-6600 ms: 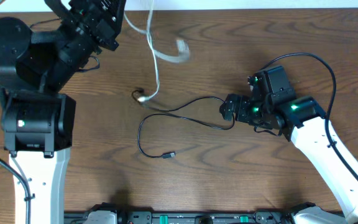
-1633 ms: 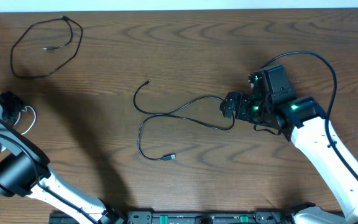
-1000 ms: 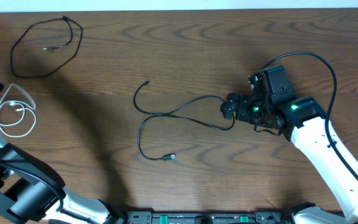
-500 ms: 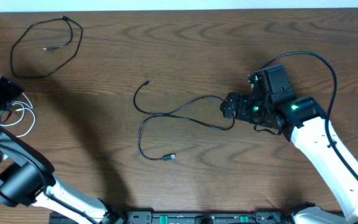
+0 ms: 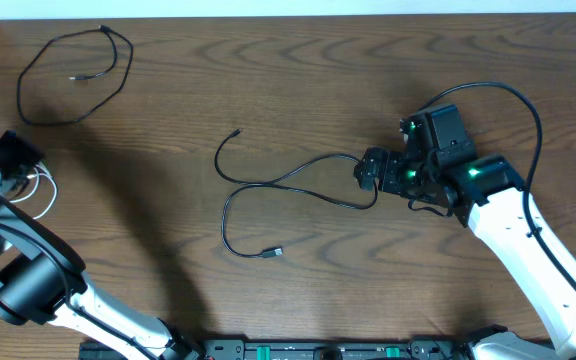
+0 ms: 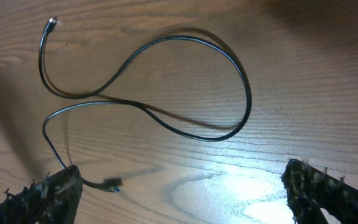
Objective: Untangle cables
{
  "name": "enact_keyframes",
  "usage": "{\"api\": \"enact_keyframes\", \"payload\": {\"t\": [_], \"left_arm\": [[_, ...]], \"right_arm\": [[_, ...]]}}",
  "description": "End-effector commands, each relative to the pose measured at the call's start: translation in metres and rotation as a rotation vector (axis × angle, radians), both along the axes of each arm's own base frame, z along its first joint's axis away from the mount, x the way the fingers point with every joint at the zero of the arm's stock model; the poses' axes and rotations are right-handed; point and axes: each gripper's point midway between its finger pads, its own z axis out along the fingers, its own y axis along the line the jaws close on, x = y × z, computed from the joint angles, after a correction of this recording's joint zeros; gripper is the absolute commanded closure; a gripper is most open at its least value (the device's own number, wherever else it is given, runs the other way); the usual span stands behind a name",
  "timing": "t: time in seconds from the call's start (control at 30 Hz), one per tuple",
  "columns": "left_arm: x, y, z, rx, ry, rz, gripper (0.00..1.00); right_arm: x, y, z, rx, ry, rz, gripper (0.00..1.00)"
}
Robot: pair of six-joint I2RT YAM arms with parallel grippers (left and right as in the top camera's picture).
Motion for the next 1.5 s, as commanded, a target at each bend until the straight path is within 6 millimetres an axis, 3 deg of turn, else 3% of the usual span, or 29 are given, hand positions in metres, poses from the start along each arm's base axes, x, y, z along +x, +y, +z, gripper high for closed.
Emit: {"api": "enact_keyframes", "payload": {"t": [0.0,0.07,0.3,0.63,0.77,1.07,1.37,1.43,1.47], "left_arm": [[-0.019,0.013,-0.013,0.07,0.118,0.034,0.57],[-0.021,0.012,-0.014,0.064,0.125,0.033,0.57],[-0.022,0.011,-0.015,0.099,0.146,-0.044,0.77],[-0.024,0.024,0.005,0.175,0.154,-0.02,0.81],[-0.038,0.032,0.003,0.217,0.228,0.024,0.85],[-0.066,0.041,-0.011,0.214,0.307,0.114,0.85],[-0.108,0.054,-0.051,0.162,0.433,0.223,0.83],[-0.113,0.056,-0.059,0.141,0.438,0.254,0.75],[-0.115,0.057,-0.062,0.134,0.442,0.256,0.61]], "right_arm": [[-0.002,0.0,-0.003,-0.007,0.006,0.004,0.01],[-0.002,0.0,-0.003,-0.008,0.007,0.004,0.01],[-0.002,0.0,-0.003,-0.008,0.007,0.004,0.01],[-0.002,0.0,-0.003,-0.008,0.007,0.004,0.01],[-0.002,0.0,-0.003,-0.008,0.007,0.004,0.01],[-0.001,0.001,-0.003,-0.015,-0.006,0.004,0.01],[-0.002,0.002,-0.005,-0.024,-0.006,0.011,0.01],[-0.003,0.003,-0.005,-0.023,-0.006,0.013,0.01],[-0.003,0.003,-0.005,-0.023,-0.007,0.013,0.01]]}}
